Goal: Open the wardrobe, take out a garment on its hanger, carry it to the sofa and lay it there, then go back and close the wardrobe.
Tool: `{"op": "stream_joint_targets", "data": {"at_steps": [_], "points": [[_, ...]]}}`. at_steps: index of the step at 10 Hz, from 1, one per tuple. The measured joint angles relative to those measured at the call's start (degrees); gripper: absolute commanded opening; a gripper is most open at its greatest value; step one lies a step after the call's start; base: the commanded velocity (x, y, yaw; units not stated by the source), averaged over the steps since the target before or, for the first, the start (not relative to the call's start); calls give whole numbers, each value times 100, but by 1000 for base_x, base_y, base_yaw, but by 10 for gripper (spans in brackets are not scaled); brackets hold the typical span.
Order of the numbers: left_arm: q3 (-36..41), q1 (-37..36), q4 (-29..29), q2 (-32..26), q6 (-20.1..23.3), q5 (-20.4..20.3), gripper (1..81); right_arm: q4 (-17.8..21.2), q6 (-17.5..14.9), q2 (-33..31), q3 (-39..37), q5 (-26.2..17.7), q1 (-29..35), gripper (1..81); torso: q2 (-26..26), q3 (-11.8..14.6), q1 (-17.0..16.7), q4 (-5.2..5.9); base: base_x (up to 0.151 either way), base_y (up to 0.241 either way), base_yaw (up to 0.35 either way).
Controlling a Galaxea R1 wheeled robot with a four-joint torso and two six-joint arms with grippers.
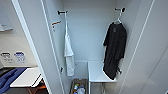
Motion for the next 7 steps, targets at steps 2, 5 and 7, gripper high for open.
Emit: {"op": "stream_joint_targets", "data": {"at_steps": [2, 5, 7], "points": [[-887, 13, 38, 1012, -267, -295, 811, 88, 27, 916, -452, 63, -518, 811, -5, 5, -5, 0, 0, 0, 0], [-2260, 295, 74, 2048, -547, -254, 811, 184, 49, 1803, -1257, 200, -1460, 811, -6, 6, -5, 0, 0, 0, 0], [-3076, 333, 99, 2719, -611, -61, 811, 199, 57, 2265, -1458, 247, -1918, 811, -11, 9, -11, 0, 0, 0, 0]]}}
